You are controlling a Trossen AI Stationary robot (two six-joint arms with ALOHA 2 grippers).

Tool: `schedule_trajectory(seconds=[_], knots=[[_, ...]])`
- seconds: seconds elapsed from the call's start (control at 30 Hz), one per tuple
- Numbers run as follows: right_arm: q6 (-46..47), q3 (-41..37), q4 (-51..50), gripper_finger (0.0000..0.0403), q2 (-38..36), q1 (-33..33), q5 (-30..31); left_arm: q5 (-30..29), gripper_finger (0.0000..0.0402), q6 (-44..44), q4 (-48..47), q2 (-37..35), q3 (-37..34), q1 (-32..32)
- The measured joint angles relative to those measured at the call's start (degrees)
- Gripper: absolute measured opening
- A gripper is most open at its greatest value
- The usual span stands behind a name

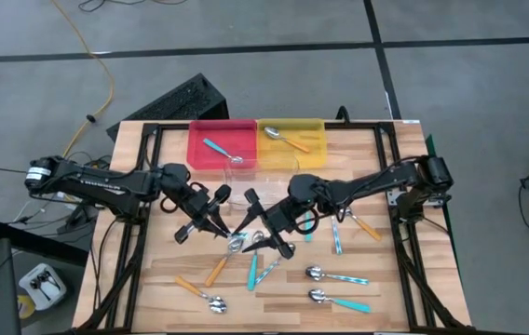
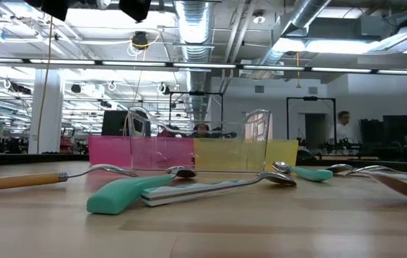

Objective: Sort silverware by color (type)
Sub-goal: Put the green patterned spoon into the transparent bin

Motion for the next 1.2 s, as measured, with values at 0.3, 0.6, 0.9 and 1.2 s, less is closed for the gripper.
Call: schedule_trajectory(seconds=[0.3, 0.6, 0.9, 1.2], knots=[[-0.50, 0.00, 1.10, 0.0235, 0.00, 0.09, 0.00, -0.03, 0.0002, -0.69, -0.58, 0.00, 0.00, 1.55], [-0.94, 0.00, 0.96, 0.0210, 0.00, -0.39, 0.02, -0.34, 0.0002, -0.50, -1.32, 0.00, 0.00, 2.35], [-1.06, 0.00, -0.80, 0.0084, -0.04, -1.16, 4.57, -0.47, 0.0002, -0.49, -1.49, 0.00, 0.00, 2.35], [-1.29, 0.00, -1.23, 0.0059, -0.09, -1.42, 6.00, -2.57, 0.0004, -0.94, -1.80, 0.04, -0.02, 2.30]])
